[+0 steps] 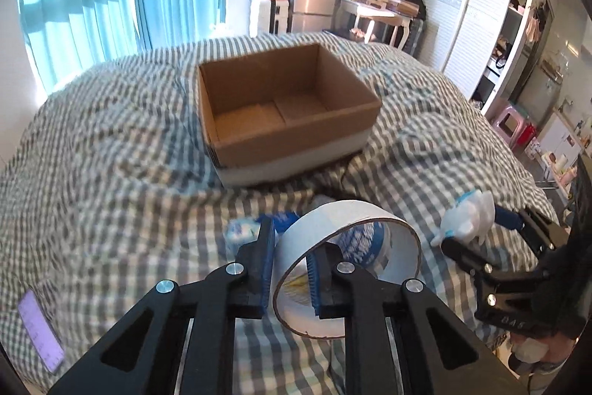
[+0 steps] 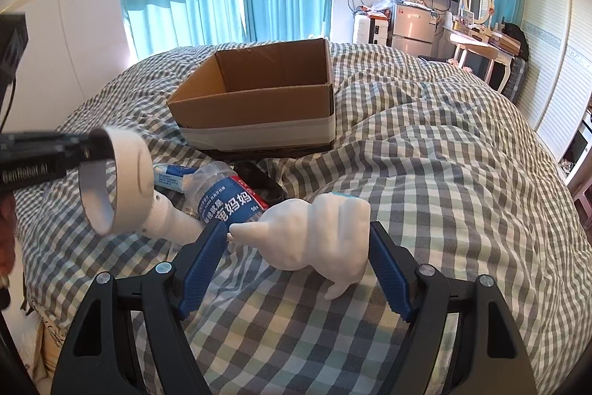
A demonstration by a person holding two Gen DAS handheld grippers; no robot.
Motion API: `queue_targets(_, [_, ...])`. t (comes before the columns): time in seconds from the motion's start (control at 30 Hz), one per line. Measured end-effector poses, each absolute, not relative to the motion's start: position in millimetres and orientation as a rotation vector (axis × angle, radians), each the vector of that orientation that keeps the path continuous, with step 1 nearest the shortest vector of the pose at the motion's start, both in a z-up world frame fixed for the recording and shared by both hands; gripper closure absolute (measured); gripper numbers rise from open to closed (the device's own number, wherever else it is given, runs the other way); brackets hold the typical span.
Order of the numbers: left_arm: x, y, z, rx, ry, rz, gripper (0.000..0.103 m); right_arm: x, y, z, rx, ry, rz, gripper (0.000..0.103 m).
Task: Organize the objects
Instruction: 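Carry tape roll and figurine over the box and open both tools to drop them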
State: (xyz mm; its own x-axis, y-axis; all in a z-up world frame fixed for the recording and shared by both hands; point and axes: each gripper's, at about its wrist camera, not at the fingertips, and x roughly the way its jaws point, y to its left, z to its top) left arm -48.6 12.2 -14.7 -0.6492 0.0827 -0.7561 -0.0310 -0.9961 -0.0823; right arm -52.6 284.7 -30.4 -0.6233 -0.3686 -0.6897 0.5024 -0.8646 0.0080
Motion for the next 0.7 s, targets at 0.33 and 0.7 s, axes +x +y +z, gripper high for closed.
queue_targets(0.33, [-91.9,-6.0,15.8,-1.239,-0.080,2.863,0.087,-76.7,255.4,8.9,0.880,0.294,-2.412,0.026])
queue_targets(0.7, [-158.4,-27.6,24.4,-1.243,-0.074,2.881,0.087,-133.0,206.4,45.5,0.803,0.361,-2.381,0.026])
